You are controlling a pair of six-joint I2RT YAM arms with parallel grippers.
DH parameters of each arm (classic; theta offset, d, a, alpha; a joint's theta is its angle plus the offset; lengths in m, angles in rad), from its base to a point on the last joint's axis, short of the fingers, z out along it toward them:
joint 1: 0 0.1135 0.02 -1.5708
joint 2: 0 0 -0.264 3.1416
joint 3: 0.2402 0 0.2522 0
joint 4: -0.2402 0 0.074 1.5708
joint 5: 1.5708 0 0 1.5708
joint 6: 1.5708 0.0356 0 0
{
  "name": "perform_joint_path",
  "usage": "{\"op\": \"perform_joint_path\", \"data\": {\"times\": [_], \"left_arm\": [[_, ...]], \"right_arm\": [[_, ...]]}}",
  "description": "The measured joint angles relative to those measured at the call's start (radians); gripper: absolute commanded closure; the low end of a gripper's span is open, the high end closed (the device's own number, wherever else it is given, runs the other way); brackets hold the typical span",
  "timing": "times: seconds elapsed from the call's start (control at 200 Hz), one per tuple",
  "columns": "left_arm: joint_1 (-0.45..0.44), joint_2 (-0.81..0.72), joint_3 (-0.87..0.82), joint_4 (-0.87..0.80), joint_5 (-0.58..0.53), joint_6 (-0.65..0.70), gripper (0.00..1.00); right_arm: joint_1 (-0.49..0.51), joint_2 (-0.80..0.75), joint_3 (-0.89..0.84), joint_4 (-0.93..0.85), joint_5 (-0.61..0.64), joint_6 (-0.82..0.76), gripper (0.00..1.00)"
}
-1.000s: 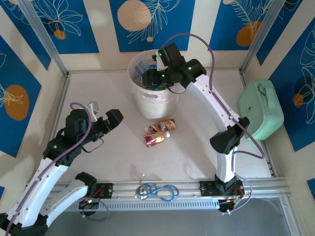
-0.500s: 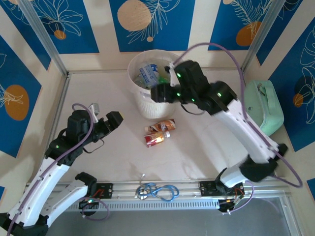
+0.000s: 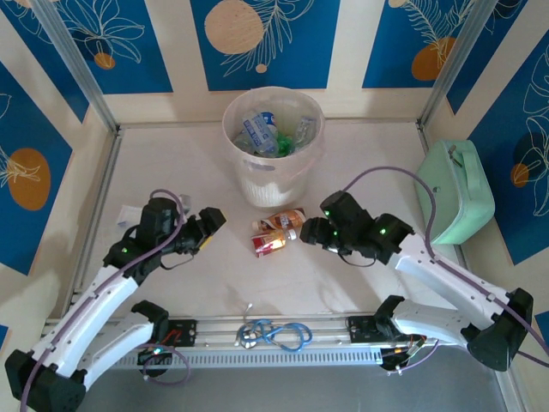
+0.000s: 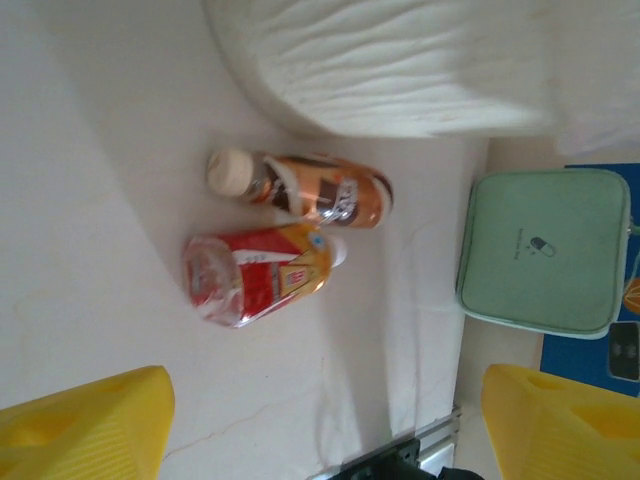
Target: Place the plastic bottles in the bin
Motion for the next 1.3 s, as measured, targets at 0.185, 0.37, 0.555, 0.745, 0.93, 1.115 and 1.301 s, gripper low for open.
{"op": "perform_joint_path", "data": {"times": [0.185,0.37,0.555,0.745,0.93,1.115,1.301], "left_arm": [[-0.005,0.047,-0.048,0.037,0.042,-0.008,0.20],[-0.014,0.090,-0.082,0.082,0.057,0.010,0.22],[-0.016,0.087,-0.098,0.128,0.057,0.008,0.20],[-0.045,0.169,-0.111,0.201,0.047,-0.021,0.19],[-0.077,0.319,-0.081,0.230,0.033,0.093,0.20],[-0.150,0.404,0.037,0.194,-0.031,0.390,0.15],[-0.234,0.515,0.072,0.188,-0.068,0.607,0.09]], "right_arm": [[-0.002,-0.003,-0.055,0.027,-0.005,0.112,0.32],[-0.012,0.016,-0.071,0.067,-0.025,0.210,0.41],[-0.009,0.137,-0.072,0.129,-0.045,0.307,0.44],[0.016,0.247,0.009,0.127,-0.045,0.338,0.40],[0.027,0.198,0.006,0.115,-0.040,0.361,0.38],[0.014,0.034,-0.077,0.072,-0.028,0.383,0.34],[-0.059,-0.168,-0.176,0.004,-0.027,0.388,0.32]]}}
